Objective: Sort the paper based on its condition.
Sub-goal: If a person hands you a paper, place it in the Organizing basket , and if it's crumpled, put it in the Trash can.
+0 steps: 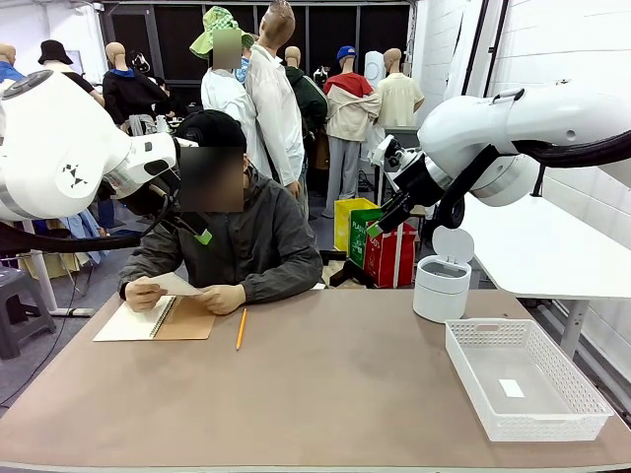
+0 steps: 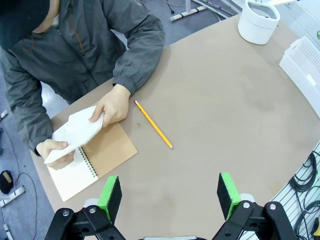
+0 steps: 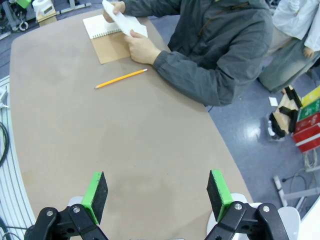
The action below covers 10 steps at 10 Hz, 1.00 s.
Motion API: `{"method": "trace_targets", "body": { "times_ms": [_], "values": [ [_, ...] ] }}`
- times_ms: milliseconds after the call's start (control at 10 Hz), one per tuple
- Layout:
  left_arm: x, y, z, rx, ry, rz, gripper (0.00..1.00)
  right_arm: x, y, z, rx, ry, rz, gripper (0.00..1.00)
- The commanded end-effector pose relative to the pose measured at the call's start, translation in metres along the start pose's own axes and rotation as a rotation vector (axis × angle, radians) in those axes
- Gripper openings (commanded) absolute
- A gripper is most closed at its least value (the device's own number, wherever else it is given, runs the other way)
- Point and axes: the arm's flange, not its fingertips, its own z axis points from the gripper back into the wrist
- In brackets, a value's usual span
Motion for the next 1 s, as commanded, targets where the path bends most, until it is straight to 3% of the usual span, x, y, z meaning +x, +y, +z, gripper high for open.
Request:
{"method": "trace_targets", "body": {
  "times_ms": [0, 900],
  "values": [
    [0.0008, 0.0011, 0.0012, 0.000, -0.003, 0.002, 1.00, 0.0006, 0.0002, 0.0008, -0.001, 0.000, -0.008, 1.00],
    [0.0008, 0.0011, 0.0012, 0.000, -0.003, 0.002, 1.00, 0.0006, 0.0002, 0.0008, -0.001, 0.000, -0.008, 1.00]
  ]
}}
